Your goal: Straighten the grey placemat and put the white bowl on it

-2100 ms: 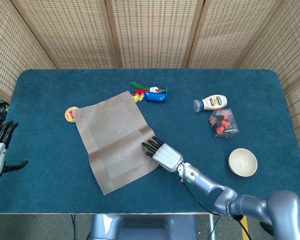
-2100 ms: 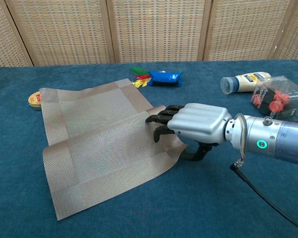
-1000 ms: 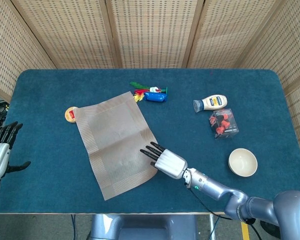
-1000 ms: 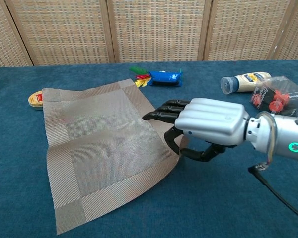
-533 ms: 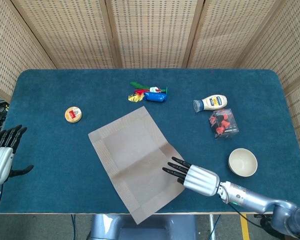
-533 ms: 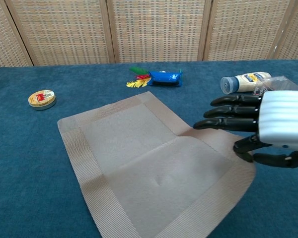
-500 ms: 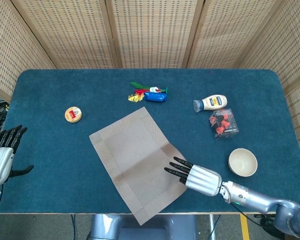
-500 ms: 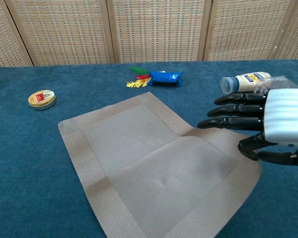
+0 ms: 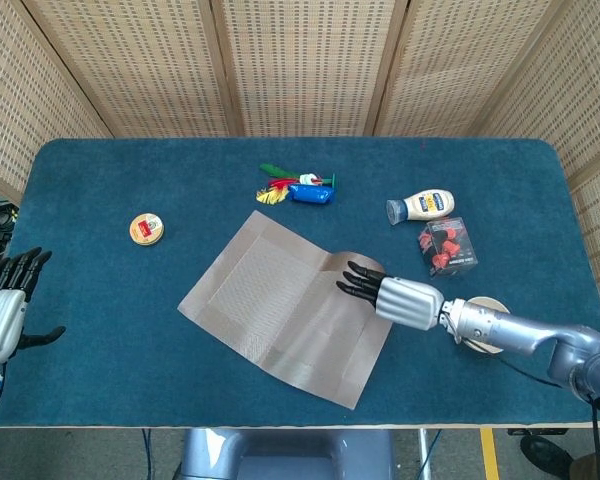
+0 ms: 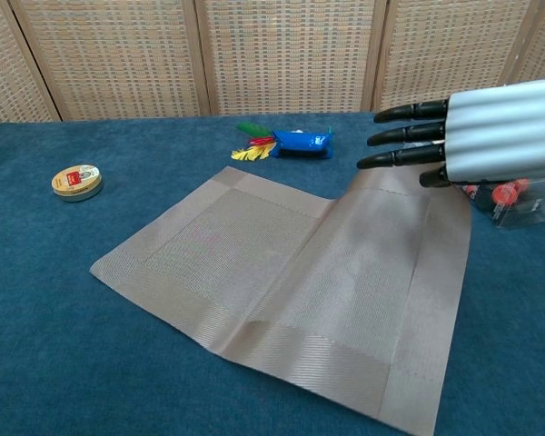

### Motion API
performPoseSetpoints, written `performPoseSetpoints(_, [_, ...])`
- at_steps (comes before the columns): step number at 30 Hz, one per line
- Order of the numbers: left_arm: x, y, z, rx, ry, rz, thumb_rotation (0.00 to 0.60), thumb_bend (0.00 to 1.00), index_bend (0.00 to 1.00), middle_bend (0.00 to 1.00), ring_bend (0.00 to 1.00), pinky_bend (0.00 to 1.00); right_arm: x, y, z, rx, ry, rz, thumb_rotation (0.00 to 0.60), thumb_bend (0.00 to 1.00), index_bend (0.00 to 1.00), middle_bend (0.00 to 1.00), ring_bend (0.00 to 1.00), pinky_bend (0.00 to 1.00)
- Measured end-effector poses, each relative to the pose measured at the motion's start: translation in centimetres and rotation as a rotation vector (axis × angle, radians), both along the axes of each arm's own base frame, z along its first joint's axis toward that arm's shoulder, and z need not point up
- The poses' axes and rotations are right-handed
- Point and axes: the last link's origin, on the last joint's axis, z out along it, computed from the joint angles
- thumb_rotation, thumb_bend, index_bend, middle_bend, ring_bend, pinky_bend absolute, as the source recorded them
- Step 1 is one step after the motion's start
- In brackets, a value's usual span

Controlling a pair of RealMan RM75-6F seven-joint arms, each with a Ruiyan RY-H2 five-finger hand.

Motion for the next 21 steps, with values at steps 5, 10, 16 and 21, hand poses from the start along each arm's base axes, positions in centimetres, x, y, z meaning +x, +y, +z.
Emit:
performPoseSetpoints(5, [-0.3,0.4,0.0,0.001,0.003,0.016,0.600,0.00,0.00,0.00,0.00,0.00,1.0,-3.3,-0.5,-0.073,0.071,0.068,0.600,0.53,0.69,0.06,0.00,0.00])
performPoseSetpoints(10, [-0.5,0.8,0.0,0.001,0.006,0.029,0.600,0.00,0.00,0.00,0.00,0.00,1.8,-6.1,-0.4,-0.149,0.116,0.098,0.600,0.06,0.17,0.00,0.00,0.00])
performPoseSetpoints(16, [-0.5,1.0,-0.3,-0.010,0.012,0.029,0.600,0.00,0.00,0.00,0.00,0.00,2.3,-7.3,0.6,-0.240,0.005,0.057,0.600,0.00,0.00,0.00,0.00,0.00])
performPoseSetpoints(21, [-0.3,0.9,-0.6,-0.022,0.014,0.009,0.600,0.00,0.00,0.00,0.00,0.00,1.6,-6.3,2.5,-0.290,-0.212,-0.056,0.600,0.00,0.00,0.00,0.00,0.00])
